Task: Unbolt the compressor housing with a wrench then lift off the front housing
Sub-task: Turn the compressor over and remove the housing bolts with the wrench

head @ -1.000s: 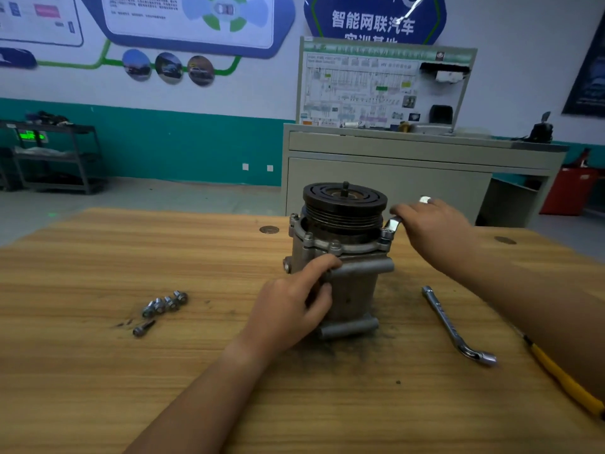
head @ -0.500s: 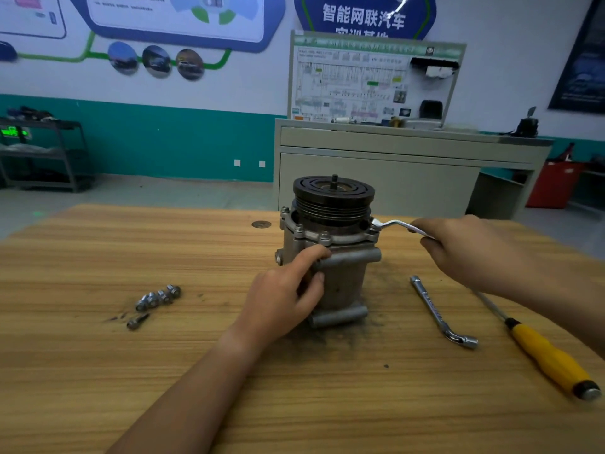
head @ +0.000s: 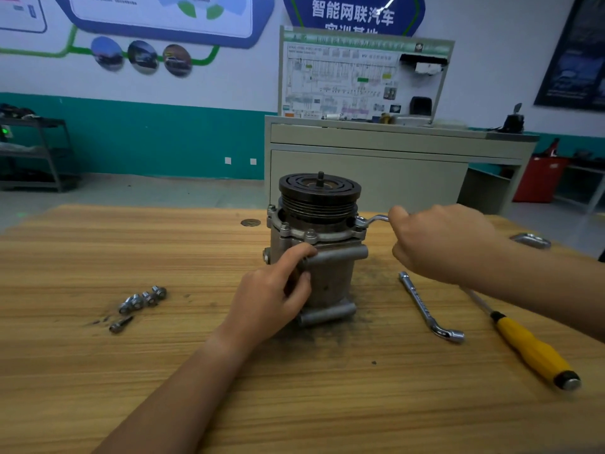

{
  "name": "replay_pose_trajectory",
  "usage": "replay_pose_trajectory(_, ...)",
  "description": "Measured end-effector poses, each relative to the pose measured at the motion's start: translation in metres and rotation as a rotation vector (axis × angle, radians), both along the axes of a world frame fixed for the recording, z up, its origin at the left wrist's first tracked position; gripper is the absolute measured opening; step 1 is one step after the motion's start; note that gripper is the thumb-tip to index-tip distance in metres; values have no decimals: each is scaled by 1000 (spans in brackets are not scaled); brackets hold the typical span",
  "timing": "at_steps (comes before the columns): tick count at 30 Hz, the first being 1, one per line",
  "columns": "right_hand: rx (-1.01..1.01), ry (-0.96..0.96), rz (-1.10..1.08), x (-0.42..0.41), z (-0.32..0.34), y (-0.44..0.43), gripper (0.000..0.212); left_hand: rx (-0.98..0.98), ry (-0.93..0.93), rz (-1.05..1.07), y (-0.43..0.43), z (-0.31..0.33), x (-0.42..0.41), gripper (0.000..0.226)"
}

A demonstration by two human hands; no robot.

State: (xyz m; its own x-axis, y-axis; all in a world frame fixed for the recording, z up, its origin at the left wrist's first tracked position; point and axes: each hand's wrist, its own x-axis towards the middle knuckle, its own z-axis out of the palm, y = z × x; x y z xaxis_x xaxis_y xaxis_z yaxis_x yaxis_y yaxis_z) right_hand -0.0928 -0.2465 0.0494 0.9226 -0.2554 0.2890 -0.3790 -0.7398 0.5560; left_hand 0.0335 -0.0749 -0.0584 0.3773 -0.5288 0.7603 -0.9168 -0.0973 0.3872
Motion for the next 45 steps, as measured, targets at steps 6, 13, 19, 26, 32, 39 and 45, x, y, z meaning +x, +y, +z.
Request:
replay_pose_trajectory(6,-153,-5,112,16,5,-34,20,12,1,17,1,0,-2,34)
replay_pose_trajectory(13,-102,-102,222,61,-5,-42,35,21,37,1,3,1,-2,35)
replay_pose_trajectory(19,39,-296,247,41,7,-40,28,26,48,0,2,1,-3,36)
replay_pose_trajectory(26,307,-327,102,-22,20,-14,32,29,40,-10,0,0,-2,35)
replay_pose_trajectory(32,249,-135,20,-23,14,6,32,7,27,-14,0,0,-2,35)
replay_pose_trajectory(39,24,12,-44,-10,13,26,29,-6,40,-13,0,-1,-2,34)
replay_pose_trajectory(45,-26,125,56,-19,-1,49,29,-5,71,-14,-1,-1,-4,35)
